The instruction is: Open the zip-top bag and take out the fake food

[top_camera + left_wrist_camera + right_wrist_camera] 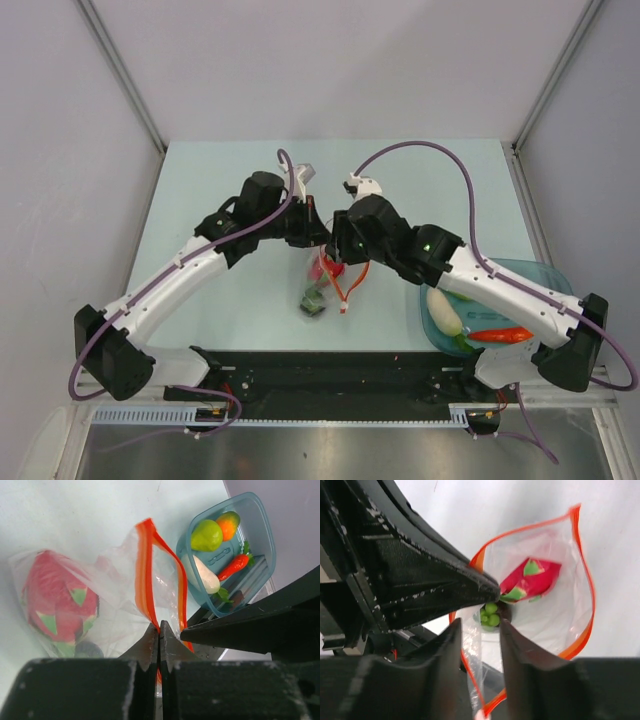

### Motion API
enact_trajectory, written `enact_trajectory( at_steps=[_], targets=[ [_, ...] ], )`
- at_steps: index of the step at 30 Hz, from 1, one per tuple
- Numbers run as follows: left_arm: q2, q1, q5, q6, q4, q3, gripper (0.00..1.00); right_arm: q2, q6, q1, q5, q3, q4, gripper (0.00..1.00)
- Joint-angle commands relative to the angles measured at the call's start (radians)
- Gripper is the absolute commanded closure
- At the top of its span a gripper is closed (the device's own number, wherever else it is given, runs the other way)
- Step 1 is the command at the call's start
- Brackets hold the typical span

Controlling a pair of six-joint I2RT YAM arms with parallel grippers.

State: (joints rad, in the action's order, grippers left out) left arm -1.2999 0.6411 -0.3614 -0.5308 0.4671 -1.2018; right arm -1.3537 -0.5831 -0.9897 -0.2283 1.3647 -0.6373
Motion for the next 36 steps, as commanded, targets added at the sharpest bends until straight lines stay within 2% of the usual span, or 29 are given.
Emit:
enact_trajectory(
  at_steps=[1, 7, 12, 19, 23, 24, 27, 30, 36],
  targets=[
    [0.034, 0.003, -0.046, -0.064, -0.016, -0.048, 1.0, 0.037, -0.01, 0.028, -0.032, -0.012, 0.067, 0.65],
    [0.034, 0.011, -0.063, -0.092, -0.048, -0.033, 1.0, 0.102, -0.057, 0.077, 0.032, -0.142, 0.102, 0.65],
    [-0.022, 0.012, -0.088, -0.119, -0.061, -0.071, 1.0, 0.048, -0.056, 0.115, 0.087, -0.182, 0.131, 0.65],
    [-0.056, 0.051, -0.073, -0.163, -0.119, -0.091, 1.0, -0.033, -0.191, 0.18, 0.21, -0.279, 0.217, 0.62],
    [-0.099, 0.051, -0.067, -0.129, -0.088, -0.119, 1.0, -0.087, -0.176, 0.213, 0.219, -0.306, 0.24, 0.54],
    [-0.108, 0.051, -0.073, -0.124, -0.076, -0.125, 1.0, -0.096, -0.176, 0.229, 0.242, -0.308, 0.255, 0.49],
    [-0.096, 0.051, -0.071, -0.142, -0.099, -0.088, 1.0, -0.131, -0.208, 0.25, 0.305, -0.338, 0.321, 0.44],
    [-0.09, 0.051, -0.074, -0.144, -0.127, -0.058, 1.0, -0.173, -0.225, 0.266, 0.375, -0.348, 0.37, 0.42],
    [-0.14, 0.051, -0.067, -0.055, -0.021, -0.133, 1.0, -0.219, -0.222, 0.253, 0.443, -0.357, 0.406, 0.38]
  ],
)
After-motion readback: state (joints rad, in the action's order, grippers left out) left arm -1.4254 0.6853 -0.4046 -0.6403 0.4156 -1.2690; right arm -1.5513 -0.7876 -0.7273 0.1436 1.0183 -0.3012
